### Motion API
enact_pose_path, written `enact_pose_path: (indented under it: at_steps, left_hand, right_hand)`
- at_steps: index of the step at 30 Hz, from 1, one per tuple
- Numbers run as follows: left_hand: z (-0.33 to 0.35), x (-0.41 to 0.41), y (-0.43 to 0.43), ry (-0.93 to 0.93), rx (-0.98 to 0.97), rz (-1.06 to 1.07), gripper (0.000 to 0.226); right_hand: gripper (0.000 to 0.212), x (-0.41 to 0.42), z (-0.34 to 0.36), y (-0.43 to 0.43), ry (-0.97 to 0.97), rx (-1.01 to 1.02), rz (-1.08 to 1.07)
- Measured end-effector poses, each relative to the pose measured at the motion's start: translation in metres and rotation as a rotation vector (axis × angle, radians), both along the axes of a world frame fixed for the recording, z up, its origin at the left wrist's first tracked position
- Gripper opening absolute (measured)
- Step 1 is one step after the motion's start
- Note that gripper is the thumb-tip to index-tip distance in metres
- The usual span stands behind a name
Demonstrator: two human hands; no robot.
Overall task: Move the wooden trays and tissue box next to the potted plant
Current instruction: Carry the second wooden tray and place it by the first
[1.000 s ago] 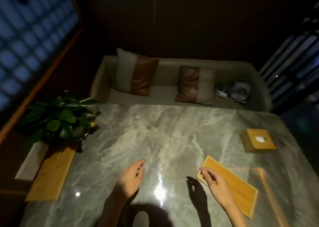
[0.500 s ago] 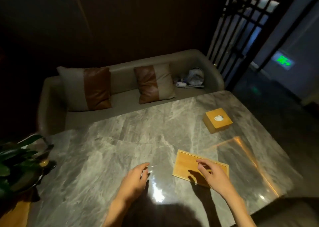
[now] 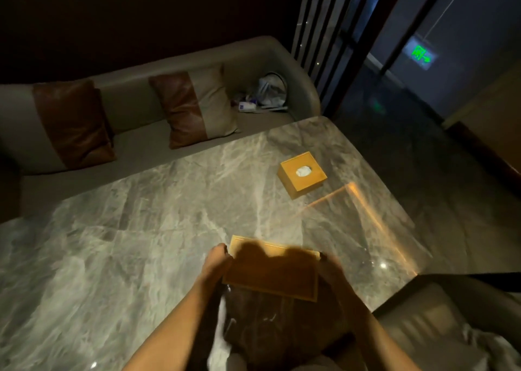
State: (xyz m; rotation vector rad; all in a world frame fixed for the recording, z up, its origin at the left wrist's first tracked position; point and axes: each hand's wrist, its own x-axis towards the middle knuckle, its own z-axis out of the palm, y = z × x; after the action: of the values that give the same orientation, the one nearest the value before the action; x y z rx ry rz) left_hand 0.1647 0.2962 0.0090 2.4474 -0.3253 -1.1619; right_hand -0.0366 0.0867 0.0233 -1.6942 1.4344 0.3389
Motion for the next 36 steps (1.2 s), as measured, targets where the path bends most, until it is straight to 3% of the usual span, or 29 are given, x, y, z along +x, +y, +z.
enact_pose_path:
  at_steps: [2,5,11,15,20,22,24,26,30,32,36]
  left_hand:
    - [-0.009,-0.002,-0.010,0.014,0.040,-0.043,0.008]
    - [-0.014,-0.012,-0.019,0.040,0.079,-0.001,0.016]
    - [-0.014,-0.021,-0.007,0.255,-0.108,0.411,0.050]
    - [-0.001,-0.022,0.014,0.200,-0.299,0.622,0.046]
    - [0.032,0.009,0.052,0.096,-0.437,0.694,0.048]
    - [0.055,0.029,0.072,-0.042,-0.502,0.748,0.052]
    - [0.076,0.042,0.097,-0.143,-0.603,0.936,0.065]
    - [0.093,0.042,0.119,-0.074,-0.705,1.117,0.077]
    - [0.102,-0.004,0.169,-0.041,-0.677,1.108,0.044]
    - [0.103,-0.025,0.201,-0.005,-0.726,1.242,0.030]
    - [0.112,-0.032,0.279,-0.080,-0.846,1.457,0.026]
  right_hand:
    - [0.051,0.000,-0.010,-0.006,0.033,-0.007,-0.001]
    - [0.060,0.002,-0.020,-0.012,0.022,0.072,-0.051]
    - [0.056,0.002,-0.039,-0.016,-0.002,0.153,-0.149]
    - [0.057,0.007,-0.033,-0.009,-0.085,0.107,-0.181]
    - [0.045,0.036,-0.008,0.009,-0.113,0.158,0.057]
    - [0.035,0.054,0.010,0.022,-0.165,0.260,0.122]
    - [0.033,0.075,0.027,0.053,-0.271,0.466,0.057]
    - [0.033,0.100,0.040,0.098,-0.389,0.641,-0.054]
    - [0.036,0.152,0.056,0.214,-0.439,0.812,-0.186]
    - [0.040,0.170,0.064,0.273,-0.421,0.853,-0.188]
    - [0.036,0.181,0.078,0.373,-0.426,0.932,-0.088]
